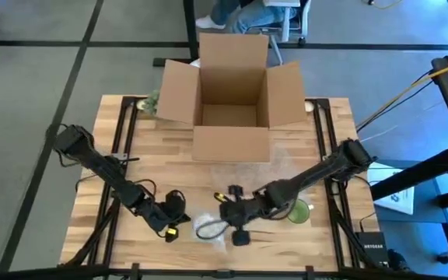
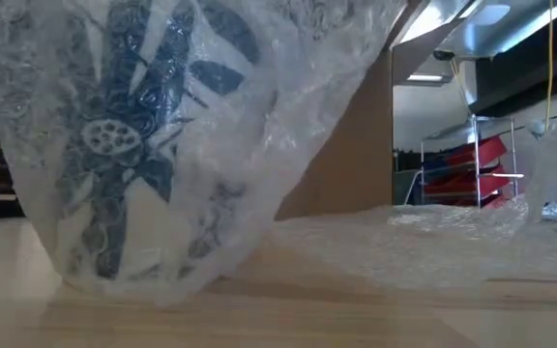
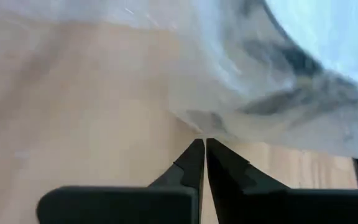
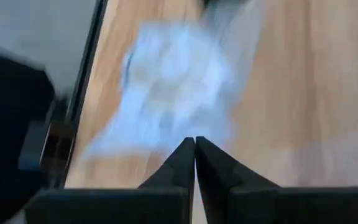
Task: Wrap mug
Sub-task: Wrap the white mug with bubble wrap
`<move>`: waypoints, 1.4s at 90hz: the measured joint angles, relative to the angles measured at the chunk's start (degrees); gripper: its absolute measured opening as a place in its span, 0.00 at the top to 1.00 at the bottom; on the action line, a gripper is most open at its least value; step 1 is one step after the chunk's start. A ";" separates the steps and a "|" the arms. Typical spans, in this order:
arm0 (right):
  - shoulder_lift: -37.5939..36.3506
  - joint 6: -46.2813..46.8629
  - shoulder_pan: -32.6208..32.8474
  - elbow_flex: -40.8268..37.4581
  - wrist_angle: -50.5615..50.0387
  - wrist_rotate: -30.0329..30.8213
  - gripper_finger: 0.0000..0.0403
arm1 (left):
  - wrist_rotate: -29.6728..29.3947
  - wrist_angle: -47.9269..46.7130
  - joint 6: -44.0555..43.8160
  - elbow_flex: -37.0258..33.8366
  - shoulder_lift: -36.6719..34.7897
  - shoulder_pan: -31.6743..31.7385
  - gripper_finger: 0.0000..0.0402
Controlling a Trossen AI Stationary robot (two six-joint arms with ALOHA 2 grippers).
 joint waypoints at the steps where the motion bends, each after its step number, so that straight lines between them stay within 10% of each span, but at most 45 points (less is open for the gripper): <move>1: 0.00 0.51 0.39 -0.30 -0.54 0.28 1.00 | -0.40 -0.22 0.15 0.00 -0.34 0.04 1.00; 45: 2.23 3.01 5.17 -16.64 33.85 10.97 1.00 | -4.04 13.03 4.37 0.09 -3.24 0.70 1.00; 126: 4.41 -3.15 1.71 -11.23 30.61 6.35 1.00 | -2.64 20.30 7.97 5.61 5.85 0.67 1.00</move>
